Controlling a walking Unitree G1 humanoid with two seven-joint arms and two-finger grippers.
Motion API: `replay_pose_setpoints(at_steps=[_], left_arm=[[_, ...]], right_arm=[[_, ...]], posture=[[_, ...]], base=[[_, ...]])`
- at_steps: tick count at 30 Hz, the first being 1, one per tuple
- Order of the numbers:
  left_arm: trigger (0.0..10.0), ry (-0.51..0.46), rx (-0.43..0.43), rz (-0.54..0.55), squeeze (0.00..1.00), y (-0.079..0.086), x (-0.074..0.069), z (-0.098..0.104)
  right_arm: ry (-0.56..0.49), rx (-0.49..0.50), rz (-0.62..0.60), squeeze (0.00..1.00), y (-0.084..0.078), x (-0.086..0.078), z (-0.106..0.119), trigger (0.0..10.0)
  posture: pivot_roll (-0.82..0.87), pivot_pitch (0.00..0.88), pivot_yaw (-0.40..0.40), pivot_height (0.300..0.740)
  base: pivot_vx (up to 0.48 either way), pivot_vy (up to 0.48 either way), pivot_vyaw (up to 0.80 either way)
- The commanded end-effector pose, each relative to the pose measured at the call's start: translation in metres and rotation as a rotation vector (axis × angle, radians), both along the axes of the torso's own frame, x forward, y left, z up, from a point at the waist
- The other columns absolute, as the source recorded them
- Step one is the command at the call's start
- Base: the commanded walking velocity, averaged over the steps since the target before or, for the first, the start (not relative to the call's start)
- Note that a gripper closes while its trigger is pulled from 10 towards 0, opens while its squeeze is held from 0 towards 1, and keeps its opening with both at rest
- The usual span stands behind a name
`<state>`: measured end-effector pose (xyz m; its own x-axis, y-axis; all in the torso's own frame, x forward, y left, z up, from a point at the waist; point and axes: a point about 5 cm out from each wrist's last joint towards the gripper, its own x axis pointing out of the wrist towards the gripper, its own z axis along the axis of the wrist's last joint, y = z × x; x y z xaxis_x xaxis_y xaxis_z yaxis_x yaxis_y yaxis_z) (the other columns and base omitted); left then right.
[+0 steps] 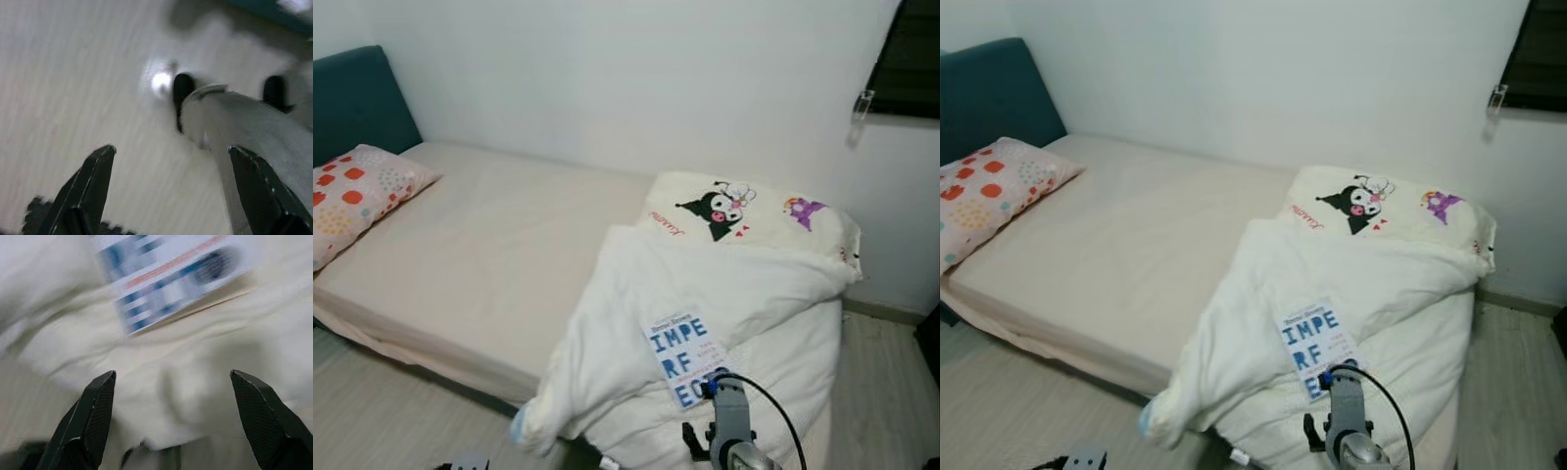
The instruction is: Clean up the room
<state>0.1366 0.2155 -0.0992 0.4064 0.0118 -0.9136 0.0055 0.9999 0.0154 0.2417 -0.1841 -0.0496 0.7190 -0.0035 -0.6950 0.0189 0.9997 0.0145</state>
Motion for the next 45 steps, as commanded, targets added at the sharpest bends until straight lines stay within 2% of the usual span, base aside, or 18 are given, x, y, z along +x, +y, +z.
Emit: replay_pose_setpoints(at_steps=[1,2,4,5,6,7,9,11,13,16,24,32,38,40,44,45], left_arm=[[10.0,-0.006,0.007,0.014,0.0,0.004,0.001,0.001],[10.0,-0.008,0.006,0.018,0.0,0.004,0.0,0.001],[10.0,-0.007,0.007,0.018,0.0,0.004,0.0,0.001],[10.0,-0.007,0.007,0.019,0.0,0.004,0.0,0.001],[10.0,-0.007,0.007,0.019,0.0,0.004,0.0,0.001],[10.0,-0.007,0.008,0.019,0.0,0.004,0.0,0.001],[10.0,-0.007,0.008,0.019,0.0,0.004,0.0,0.001],[10.0,-0.008,0.009,0.019,0.0,0.004,0.0,0.001],[10.0,-0.009,0.011,0.02,0.0,0.004,0.0,0.001],[10.0,-0.01,0.012,0.019,0.0,0.004,0.0,0.001],[10.0,-0.012,0.017,0.012,0.0,0.005,0.001,0.001],[10.0,-0.012,0.027,-0.006,0.0,0.005,0.001,0.002],[10.0,-0.01,0.034,-0.029,0.0,0.006,0.001,0.002],[10.0,-0.011,0.037,-0.031,0.0,0.006,0.001,0.002],[10.0,-0.012,0.038,-0.033,0.0,0.006,0.001,0.002],[10.0,-0.012,0.042,-0.037,0.0,0.007,0.001,0.002]], right_arm=[[-0.049,0.012,-0.051,0.0,-0.002,0.01,0.008,10.0],[-0.057,0.08,-0.119,0.0,-0.006,0.015,0.012,10.0],[-0.061,0.103,-0.136,0.0,-0.007,0.016,0.013,10.0],[-0.079,0.158,-0.164,0.0,-0.007,0.02,0.015,10.0],[-0.079,0.158,-0.164,0.0,-0.007,0.02,0.015,10.0],[-0.097,0.204,-0.18,0.0,-0.007,0.022,0.018,10.0],[-0.097,0.204,-0.18,0.0,-0.007,0.022,0.018,10.0],[-0.132,0.313,-0.191,0.0,-0.003,0.028,0.023,10.0],[-0.147,0.376,-0.172,0.0,0.002,0.032,0.026,10.0],[-0.149,0.408,-0.143,0.0,0.008,0.034,0.027,10.0],[-0.102,0.42,-0.099,0.0,0.021,0.031,0.023,10.0],[-0.101,0.435,-0.131,0.0,0.02,0.029,0.022,10.0],[-0.139,0.456,-0.157,0.0,0.015,0.035,0.027,10.0],[-0.196,0.499,-0.192,0.0,0.011,0.043,0.035,10.0],[-0.219,0.521,-0.196,0.0,0.01,0.045,0.038,10.0],[-0.262,0.574,-0.195,0.0,0.009,0.05,0.044,10.0]], posture=[[-0.16,0.014,0.037,0.74],[-0.15,0.019,0.037,0.735],[-0.15,0.019,0.037,0.73],[-0.15,0.02,0.036,0.725],[-0.15,0.02,0.036,0.725],[-0.15,0.02,0.036,0.72],[-0.15,0.02,0.036,0.72],[-0.15,0.022,0.035,0.71],[-0.15,0.024,0.035,0.7],[-0.15,0.024,0.034,0.69],[-0.15,0.024,0.039,0.665],[-0.14,0.028,0.043,0.635],[-0.14,0.03,0.042,0.615],[-0.13,0.032,0.044,0.6],[-0.13,0.034,0.045,0.6],[-0.12,0.04,0.051,0.6]], base=[[0.0,0.0,0.0],[0.0,0.0,0.0],[0.0,0.0,0.0],[0.0,0.0,0.0],[0.0,0.0,0.0],[0.0,0.0,0.0],[0.0,0.0,0.0],[0.0,0.0,0.0],[0.0,0.0,0.0],[0.0,0.0,0.0],[0.0,0.0,0.0],[0.0,0.0,0.0],[0.0,0.0,0.0],[0.0,0.0,0.0],[0.0,0.0,0.0],[0.0,0.0,0.0]])
